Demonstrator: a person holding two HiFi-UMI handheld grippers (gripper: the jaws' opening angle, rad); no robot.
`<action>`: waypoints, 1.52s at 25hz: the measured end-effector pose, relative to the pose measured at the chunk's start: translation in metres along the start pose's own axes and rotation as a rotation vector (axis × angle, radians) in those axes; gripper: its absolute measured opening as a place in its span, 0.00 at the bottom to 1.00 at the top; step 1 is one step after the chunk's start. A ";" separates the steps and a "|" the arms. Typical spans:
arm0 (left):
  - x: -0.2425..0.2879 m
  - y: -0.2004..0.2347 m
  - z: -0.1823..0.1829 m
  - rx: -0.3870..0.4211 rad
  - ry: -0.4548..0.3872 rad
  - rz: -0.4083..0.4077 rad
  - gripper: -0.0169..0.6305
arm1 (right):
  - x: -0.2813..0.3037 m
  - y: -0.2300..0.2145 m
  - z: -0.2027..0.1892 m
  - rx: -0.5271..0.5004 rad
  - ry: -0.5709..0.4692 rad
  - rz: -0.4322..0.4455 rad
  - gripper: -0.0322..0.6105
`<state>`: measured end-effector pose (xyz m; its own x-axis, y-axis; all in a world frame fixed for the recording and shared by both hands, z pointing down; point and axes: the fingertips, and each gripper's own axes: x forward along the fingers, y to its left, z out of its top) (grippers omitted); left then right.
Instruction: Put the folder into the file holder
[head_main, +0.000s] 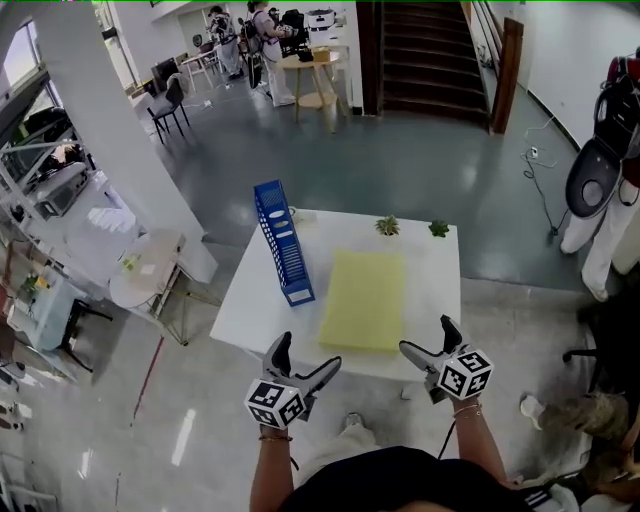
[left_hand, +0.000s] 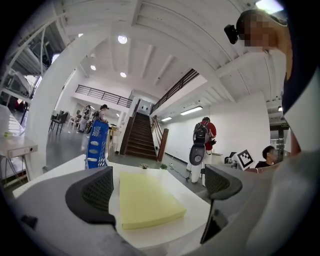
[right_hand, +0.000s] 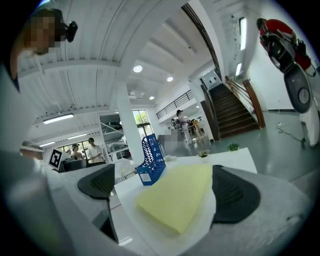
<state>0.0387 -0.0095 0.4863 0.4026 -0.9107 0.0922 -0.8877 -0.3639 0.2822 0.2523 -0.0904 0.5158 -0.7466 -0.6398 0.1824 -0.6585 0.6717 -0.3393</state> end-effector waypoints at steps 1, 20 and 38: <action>0.009 0.009 -0.004 -0.012 0.019 -0.008 0.89 | 0.008 -0.005 -0.002 0.013 0.011 -0.007 0.96; 0.157 0.095 -0.113 -0.135 0.476 -0.066 0.89 | 0.082 -0.098 -0.044 0.220 0.215 -0.106 0.96; 0.221 0.135 -0.171 -0.285 0.805 -0.041 0.89 | 0.183 -0.157 -0.082 0.577 0.559 0.043 0.96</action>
<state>0.0460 -0.2269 0.7082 0.5651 -0.4422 0.6965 -0.8222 -0.2321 0.5197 0.2112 -0.2828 0.6778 -0.8078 -0.2333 0.5414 -0.5893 0.2948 -0.7522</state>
